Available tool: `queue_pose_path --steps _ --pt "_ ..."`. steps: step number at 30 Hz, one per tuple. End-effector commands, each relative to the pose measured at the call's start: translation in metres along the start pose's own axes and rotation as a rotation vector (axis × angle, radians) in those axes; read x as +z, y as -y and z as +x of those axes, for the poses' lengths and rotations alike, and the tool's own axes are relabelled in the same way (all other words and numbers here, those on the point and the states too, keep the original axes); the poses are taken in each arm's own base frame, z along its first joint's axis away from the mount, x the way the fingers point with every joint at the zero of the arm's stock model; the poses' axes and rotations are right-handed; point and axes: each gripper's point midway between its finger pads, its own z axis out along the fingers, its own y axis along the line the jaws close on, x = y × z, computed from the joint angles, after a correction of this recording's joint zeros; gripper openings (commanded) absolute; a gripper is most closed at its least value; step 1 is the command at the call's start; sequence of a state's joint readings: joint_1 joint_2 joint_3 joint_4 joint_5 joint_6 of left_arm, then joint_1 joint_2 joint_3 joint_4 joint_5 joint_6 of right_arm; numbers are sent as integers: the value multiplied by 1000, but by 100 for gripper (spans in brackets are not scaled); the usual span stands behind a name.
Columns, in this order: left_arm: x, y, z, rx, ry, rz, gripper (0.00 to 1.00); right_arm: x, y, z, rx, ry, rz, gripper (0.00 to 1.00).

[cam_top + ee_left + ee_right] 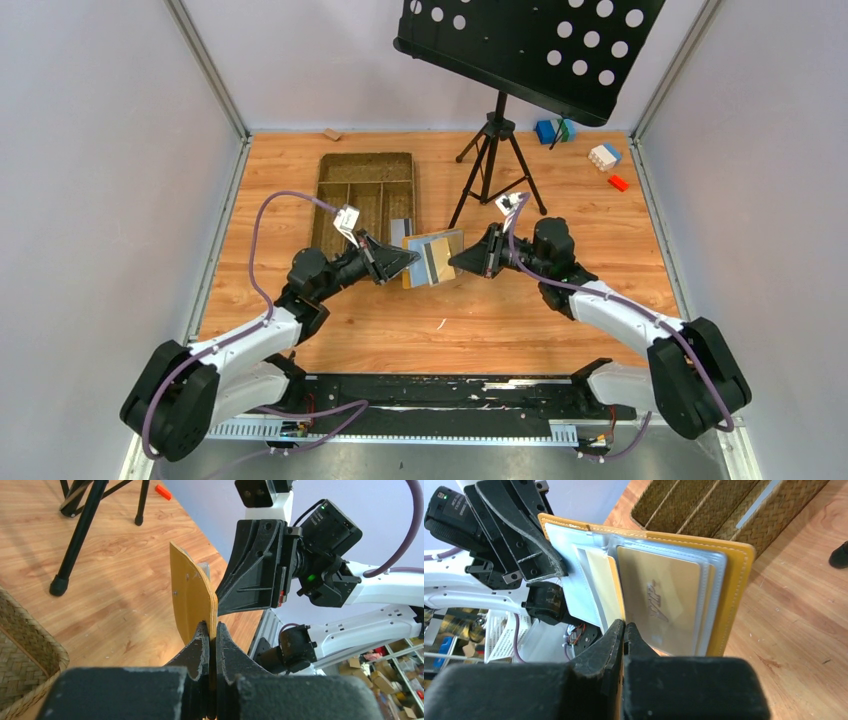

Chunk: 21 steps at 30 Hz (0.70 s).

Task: Take the credit cards out of the card holder
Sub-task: Remove the credit card from the card holder.

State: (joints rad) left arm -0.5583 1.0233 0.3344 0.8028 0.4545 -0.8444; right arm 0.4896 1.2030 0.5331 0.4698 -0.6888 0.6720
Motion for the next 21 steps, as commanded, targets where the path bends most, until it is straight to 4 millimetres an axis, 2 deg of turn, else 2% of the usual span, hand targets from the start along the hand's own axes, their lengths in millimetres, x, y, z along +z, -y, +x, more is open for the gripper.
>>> queue_pose_path --steps 1,6,14,21 --pt "7 34 -24 32 59 153 0 10 -21 -8 -47 -19 -91 1" --pt "10 35 -20 22 42 166 5 15 -22 -4 -58 -39 -94 1" --pt "17 36 -11 26 4 169 21 21 -27 2 -72 -72 -103 2" --pt "19 31 -8 30 -5 143 24 22 -34 5 -91 -88 -126 6"
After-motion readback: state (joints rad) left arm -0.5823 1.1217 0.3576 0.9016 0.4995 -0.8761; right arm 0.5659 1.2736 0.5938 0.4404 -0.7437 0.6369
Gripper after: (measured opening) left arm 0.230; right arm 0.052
